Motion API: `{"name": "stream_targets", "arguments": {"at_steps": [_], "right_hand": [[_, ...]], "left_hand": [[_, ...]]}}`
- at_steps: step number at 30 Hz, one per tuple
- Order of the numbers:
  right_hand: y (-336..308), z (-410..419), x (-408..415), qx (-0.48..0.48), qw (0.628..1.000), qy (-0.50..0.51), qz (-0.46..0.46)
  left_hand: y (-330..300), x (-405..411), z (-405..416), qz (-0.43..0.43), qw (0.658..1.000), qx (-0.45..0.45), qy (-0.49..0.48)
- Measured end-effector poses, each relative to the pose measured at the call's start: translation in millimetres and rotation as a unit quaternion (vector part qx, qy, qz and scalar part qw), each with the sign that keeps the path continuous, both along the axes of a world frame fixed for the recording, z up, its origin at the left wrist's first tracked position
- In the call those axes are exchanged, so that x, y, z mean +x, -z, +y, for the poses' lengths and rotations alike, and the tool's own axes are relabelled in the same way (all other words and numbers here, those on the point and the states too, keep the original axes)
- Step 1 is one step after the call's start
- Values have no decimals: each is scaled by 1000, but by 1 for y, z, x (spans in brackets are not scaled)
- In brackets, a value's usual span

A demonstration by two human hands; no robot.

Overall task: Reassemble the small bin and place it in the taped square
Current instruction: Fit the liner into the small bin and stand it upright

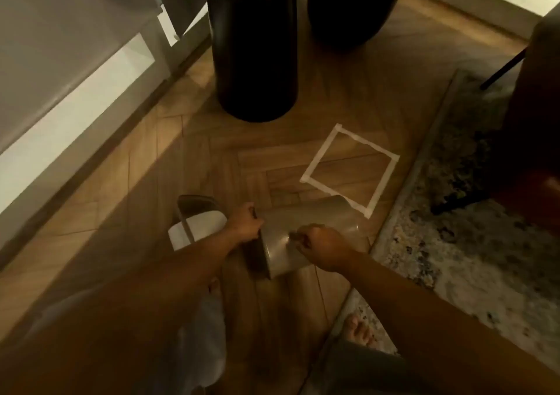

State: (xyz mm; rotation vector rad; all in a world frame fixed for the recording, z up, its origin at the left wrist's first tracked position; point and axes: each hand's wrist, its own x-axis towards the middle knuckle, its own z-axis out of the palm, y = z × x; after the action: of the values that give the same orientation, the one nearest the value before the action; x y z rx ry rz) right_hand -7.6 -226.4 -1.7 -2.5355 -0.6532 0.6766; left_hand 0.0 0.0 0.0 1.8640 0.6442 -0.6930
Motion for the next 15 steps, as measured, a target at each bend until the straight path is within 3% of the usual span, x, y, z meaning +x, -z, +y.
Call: {"name": "stream_targets", "arguments": {"at_steps": [4, 9, 15], "right_hand": [[3, -4, -5, -18, 999, -28, 1], [0, -2, -16, -28, 997, -33, 60], [-20, 11, -19, -3, 1000, 1, 26]], "left_hand": [[2, 10, -1, 25, 999, -20, -30], [-8, 13, -6, 25, 1000, -5, 4], [-26, 21, -23, 21, 998, -27, 62]]}}
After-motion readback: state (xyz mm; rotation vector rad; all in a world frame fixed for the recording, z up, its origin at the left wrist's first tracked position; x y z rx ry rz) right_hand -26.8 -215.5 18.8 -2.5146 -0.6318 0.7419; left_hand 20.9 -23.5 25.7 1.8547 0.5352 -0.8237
